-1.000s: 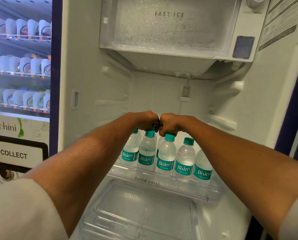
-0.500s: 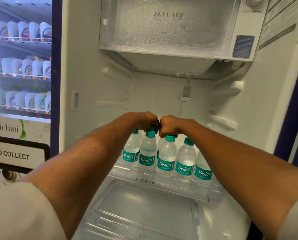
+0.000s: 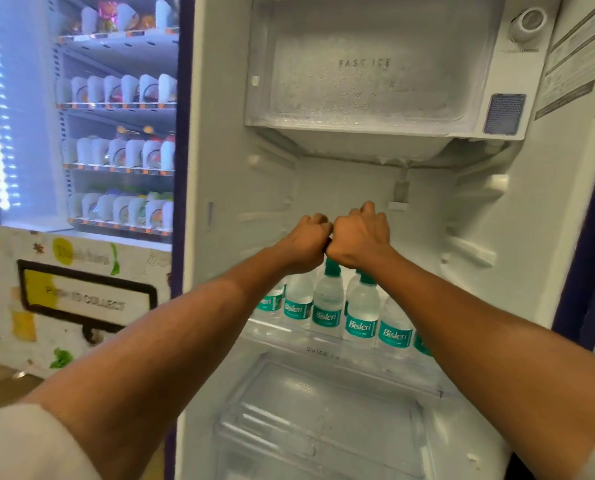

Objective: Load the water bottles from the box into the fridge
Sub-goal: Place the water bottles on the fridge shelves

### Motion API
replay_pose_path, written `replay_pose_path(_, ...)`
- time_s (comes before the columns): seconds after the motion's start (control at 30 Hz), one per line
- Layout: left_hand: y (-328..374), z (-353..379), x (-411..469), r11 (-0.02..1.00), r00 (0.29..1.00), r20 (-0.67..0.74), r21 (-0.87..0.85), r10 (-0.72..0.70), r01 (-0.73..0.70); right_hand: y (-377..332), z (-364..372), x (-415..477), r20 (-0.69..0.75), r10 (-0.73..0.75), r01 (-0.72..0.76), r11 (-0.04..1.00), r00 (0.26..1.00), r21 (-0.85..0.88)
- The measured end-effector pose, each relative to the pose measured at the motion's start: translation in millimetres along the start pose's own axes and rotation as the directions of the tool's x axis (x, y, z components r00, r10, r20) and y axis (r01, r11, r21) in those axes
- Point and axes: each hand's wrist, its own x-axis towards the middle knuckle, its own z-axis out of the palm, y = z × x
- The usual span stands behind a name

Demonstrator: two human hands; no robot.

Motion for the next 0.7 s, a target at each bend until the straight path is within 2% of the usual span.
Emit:
replay_pose_path(0.2, -13.9, -33.7, -85.6, 0.995, 0.990, -0.115, 0.032, -0.087, 0.091, -60.1, -10.7, -45.1, -0.205, -0.013, 0.046, 0.987, 0.979, 0.156)
replay_pose_path(0.47, -31.5, -79.3, -223.3, 0.939, 0.952, -0.048, 0.155, -0.302, 0.306, -163.1, -18.7, -124.0, -0.252, -0.100, 0.185, 0.922, 0.963, 0.340)
replay_pose_path(0.57, -42.2, -85.4, -279.5, 0.925, 0.943, -0.024, 0.190, -0.331, 0.329, -201.9, -24.4, -154.1, -0.230, -0.149, 0.235, 0.881, 0.962, 0.411)
replay_pose_path(0.7, -52.1, -91.1, -352.9, 0.877, 0.892, 0.018, 0.189, -0.452, 0.441, -250.5, -22.8, -191.1, -0.214, -0.232, 0.309, 0.822, 0.949, 0.479)
